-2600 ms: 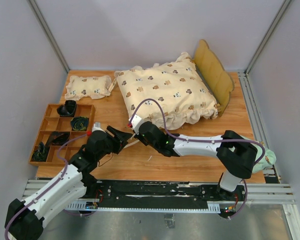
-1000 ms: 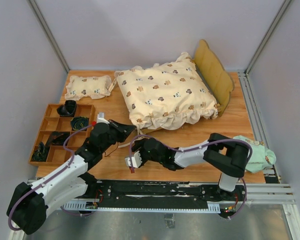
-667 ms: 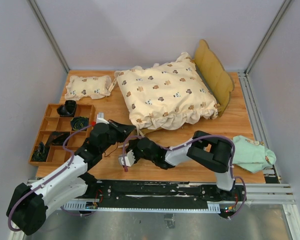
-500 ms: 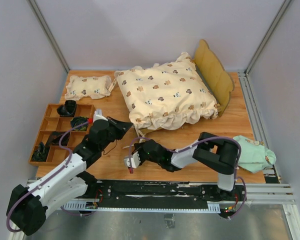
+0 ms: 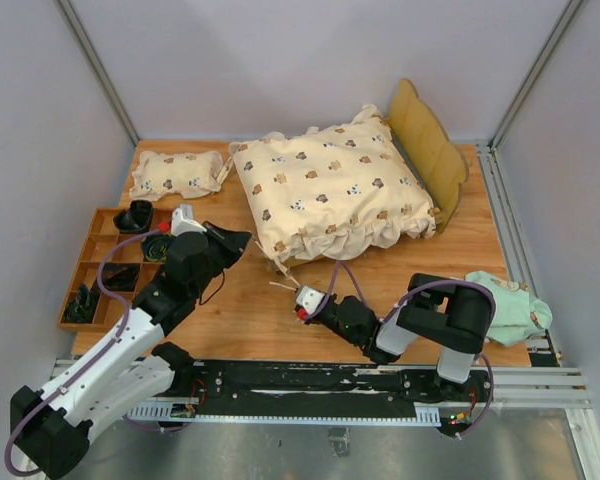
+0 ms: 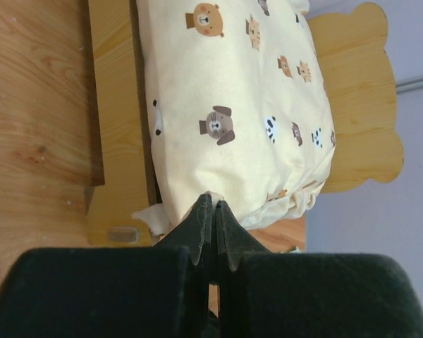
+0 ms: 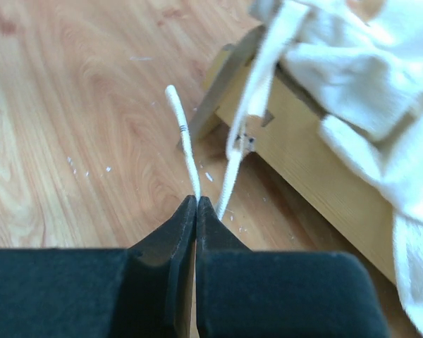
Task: Set up the pet bed
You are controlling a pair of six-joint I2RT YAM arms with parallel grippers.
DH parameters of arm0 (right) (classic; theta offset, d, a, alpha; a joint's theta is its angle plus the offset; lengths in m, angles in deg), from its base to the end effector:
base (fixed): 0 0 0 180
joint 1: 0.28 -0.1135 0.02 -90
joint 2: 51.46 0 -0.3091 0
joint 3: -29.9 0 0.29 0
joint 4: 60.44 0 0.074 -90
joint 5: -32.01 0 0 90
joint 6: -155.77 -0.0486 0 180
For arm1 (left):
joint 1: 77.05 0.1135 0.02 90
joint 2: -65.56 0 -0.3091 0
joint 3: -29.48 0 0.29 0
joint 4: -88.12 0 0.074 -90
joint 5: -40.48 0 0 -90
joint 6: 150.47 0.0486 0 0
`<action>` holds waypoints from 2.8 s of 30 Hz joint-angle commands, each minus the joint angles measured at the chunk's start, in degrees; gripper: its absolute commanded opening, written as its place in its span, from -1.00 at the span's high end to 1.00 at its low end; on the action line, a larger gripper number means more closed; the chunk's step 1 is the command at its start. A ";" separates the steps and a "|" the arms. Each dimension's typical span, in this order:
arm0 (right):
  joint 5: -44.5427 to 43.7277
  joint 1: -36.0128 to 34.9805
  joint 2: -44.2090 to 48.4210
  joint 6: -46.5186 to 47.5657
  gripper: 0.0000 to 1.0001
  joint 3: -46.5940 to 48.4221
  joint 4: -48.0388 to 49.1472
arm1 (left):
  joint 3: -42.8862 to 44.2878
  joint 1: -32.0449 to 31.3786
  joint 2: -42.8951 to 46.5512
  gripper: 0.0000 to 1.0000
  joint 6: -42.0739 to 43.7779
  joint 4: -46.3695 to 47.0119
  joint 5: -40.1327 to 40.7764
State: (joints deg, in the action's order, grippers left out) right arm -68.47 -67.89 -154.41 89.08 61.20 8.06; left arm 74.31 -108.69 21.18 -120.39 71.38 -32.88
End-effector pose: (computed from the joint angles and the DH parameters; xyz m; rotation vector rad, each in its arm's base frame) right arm 0.1233 0.2760 0.1328 -1.0672 1.2496 0.4452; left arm 0.1817 -0.0956 0.2981 -0.6722 1.8079 -0.8345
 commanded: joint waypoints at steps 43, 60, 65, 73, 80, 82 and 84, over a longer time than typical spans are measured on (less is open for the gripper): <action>32.73 10.00 10.68 -7.00 0.16 -2.44 -9.33 | 1.76 0.87 6.62 0.26 15.64 -15.08 16.66; -7.34 7.58 21.97 -50.49 0.32 24.50 -61.78 | 8.29 1.20 -1.99 -0.33 20.32 -4.90 -8.85; -8.97 7.59 20.35 -52.68 0.38 26.81 -62.96 | 10.41 3.33 -6.90 -0.34 19.10 -1.19 -14.89; -10.21 7.23 18.70 -56.83 0.28 25.56 -60.00 | 9.34 5.59 -12.63 -0.27 18.12 3.73 -17.76; -10.70 7.23 15.52 -56.06 0.25 28.07 -56.80 | 8.39 5.97 -15.77 -0.28 17.78 5.24 -17.52; -10.30 7.23 14.60 -55.72 0.24 28.38 -55.37 | 8.55 6.02 -16.56 -0.30 18.24 5.00 -17.51; -9.56 7.23 13.60 -55.56 0.24 29.45 -55.56 | 8.69 6.05 -17.22 -0.33 18.93 4.34 -17.04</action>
State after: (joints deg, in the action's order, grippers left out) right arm -77.23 -60.02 -139.27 34.03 87.47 -50.14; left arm 83.07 -103.36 4.94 -102.47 74.02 -49.56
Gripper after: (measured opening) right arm 0.376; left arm 0.657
